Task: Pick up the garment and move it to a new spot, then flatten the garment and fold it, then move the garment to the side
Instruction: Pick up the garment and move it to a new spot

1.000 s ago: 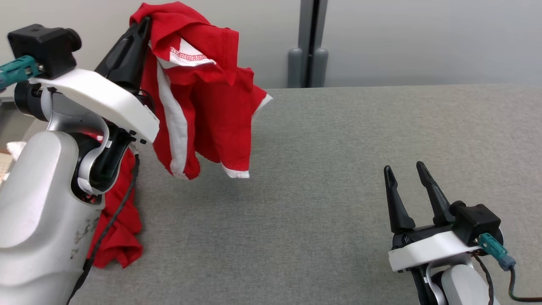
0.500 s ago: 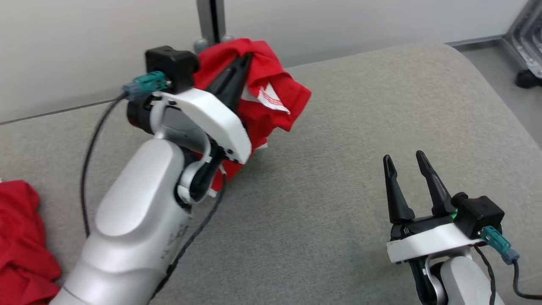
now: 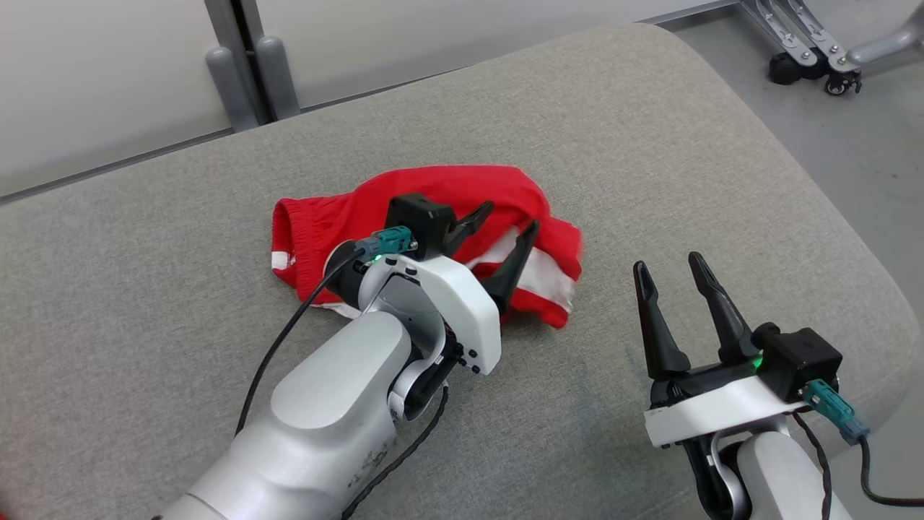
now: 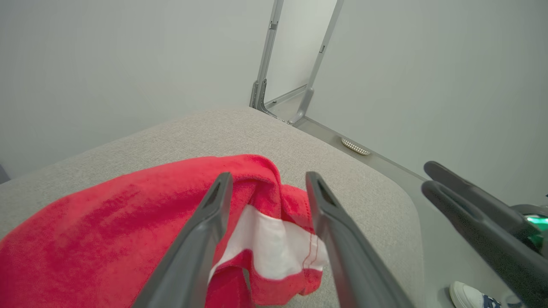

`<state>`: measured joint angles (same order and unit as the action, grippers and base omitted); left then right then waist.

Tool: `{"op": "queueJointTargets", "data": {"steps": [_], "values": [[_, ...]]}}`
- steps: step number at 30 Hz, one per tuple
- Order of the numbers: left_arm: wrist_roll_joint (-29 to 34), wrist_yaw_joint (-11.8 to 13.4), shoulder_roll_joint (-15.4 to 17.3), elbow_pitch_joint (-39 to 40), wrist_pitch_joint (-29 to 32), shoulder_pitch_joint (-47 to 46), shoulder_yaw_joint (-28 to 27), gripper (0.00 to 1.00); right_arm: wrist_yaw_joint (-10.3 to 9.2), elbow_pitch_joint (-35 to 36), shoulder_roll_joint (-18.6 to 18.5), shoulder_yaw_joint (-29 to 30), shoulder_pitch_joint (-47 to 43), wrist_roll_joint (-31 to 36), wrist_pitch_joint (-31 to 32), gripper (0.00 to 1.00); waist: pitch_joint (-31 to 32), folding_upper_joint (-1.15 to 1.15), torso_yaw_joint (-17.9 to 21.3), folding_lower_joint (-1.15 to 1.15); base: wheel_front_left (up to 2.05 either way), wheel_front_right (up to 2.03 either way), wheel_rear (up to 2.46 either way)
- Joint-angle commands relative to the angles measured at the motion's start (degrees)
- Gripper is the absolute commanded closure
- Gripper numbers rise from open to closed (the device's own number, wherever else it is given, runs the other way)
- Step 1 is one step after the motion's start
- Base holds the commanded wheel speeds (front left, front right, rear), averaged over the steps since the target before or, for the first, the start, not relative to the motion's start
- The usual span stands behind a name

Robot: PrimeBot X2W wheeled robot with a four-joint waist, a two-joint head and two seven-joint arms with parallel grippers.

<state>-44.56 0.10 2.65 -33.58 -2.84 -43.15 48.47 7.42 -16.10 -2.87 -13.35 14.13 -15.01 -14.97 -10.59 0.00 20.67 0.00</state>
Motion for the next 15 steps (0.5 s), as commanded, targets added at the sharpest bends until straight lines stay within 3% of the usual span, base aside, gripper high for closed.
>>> {"op": "queueJointTargets", "data": {"steps": [1,6,11,15], "values": [[-1.89,0.68,0.44,-0.4,-1.55,-2.2,2.01,0.0,0.13,0.01,-0.05,0.21,0.88,0.24,-0.34,0.0,0.05,0.0,-0.82,0.0,0.0,0.0,0.0],[-6.08,1.39,0.42,-3.01,-6.29,-4.67,4.72,0.0,0.13,0.18,-0.09,1.15,0.72,0.95,-0.34,0.0,0.25,0.0,-4.27,0.0,0.0,0.0,0.0],[-7.3,0.46,0.69,-7.51,-10.86,-5.92,2.59,0.0,0.13,0.35,-0.09,2.91,-0.29,2.38,-0.34,0.0,1.53,0.0,-9.24,0.0,0.0,0.0,0.0],[-5.59,-1.1,4.02,-8.14,-12.28,-3.7,-1.13,0.0,0.13,2.34,-0.06,4.67,-1.9,2.84,-0.27,0.0,3.16,0.0,-13.19,0.0,0.0,0.0,0.0]]}}
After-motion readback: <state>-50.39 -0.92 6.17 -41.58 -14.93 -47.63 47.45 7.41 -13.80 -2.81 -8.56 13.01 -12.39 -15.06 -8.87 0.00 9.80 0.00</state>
